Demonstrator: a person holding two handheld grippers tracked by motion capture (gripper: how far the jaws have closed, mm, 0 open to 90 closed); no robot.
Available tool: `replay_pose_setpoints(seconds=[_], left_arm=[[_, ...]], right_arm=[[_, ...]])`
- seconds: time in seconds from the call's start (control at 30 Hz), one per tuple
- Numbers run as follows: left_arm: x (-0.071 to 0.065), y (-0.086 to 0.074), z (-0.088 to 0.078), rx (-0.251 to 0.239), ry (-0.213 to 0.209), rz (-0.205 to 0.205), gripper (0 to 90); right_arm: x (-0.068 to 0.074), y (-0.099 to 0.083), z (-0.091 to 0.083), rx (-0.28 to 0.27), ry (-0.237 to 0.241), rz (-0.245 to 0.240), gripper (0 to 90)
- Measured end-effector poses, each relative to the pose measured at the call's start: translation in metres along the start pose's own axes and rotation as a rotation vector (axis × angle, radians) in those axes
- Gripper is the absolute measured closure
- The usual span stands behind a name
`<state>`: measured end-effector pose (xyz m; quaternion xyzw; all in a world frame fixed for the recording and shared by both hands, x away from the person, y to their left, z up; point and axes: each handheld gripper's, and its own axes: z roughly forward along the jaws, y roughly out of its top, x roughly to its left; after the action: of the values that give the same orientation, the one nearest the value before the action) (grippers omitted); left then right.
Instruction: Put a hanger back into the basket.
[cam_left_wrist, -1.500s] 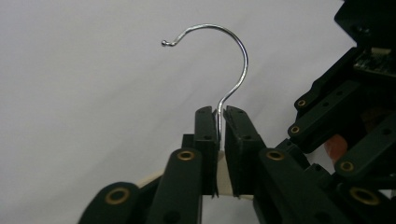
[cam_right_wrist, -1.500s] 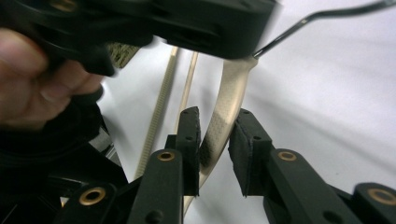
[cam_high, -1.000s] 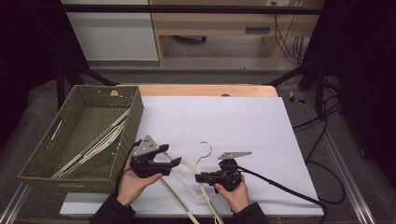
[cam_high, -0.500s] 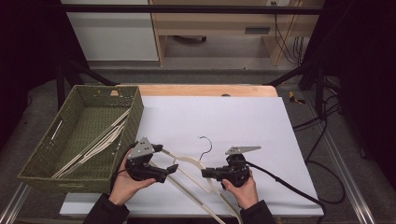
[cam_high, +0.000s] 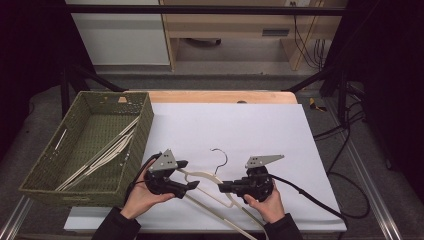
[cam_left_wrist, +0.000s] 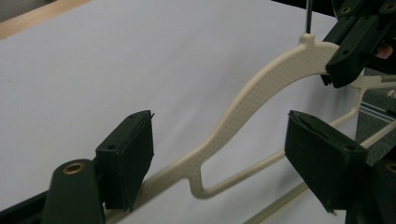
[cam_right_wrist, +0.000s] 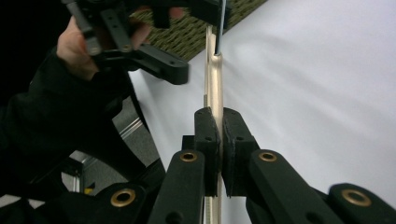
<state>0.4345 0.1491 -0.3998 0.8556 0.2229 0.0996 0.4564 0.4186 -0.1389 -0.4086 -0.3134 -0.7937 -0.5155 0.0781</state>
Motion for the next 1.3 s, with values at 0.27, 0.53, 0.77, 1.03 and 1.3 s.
replay_pose_setpoints(seconds=[0.27,0.53,0.77,1.03,1.3], left_arm=[[-0.005,0.001,0.008,0.051,-0.047,0.05,45.0],[-0.008,0.001,0.009,0.092,-0.066,0.08,64.9],[-0.012,0.003,0.006,0.108,-0.073,0.088,74.6],[-0.015,0.002,0.007,0.124,-0.074,0.087,77.5],[-0.016,0.002,0.006,0.118,-0.085,0.091,78.9]], right_arm=[[0.006,0.001,0.002,0.026,0.04,-0.05,86.7],[0.006,0.0,0.004,0.036,0.042,-0.053,86.6],[0.007,0.0,0.002,-0.003,-0.009,-0.098,82.4],[0.008,0.0,0.0,-0.035,-0.056,-0.137,79.2],[0.009,0.001,-0.002,-0.049,-0.061,-0.151,77.8]])
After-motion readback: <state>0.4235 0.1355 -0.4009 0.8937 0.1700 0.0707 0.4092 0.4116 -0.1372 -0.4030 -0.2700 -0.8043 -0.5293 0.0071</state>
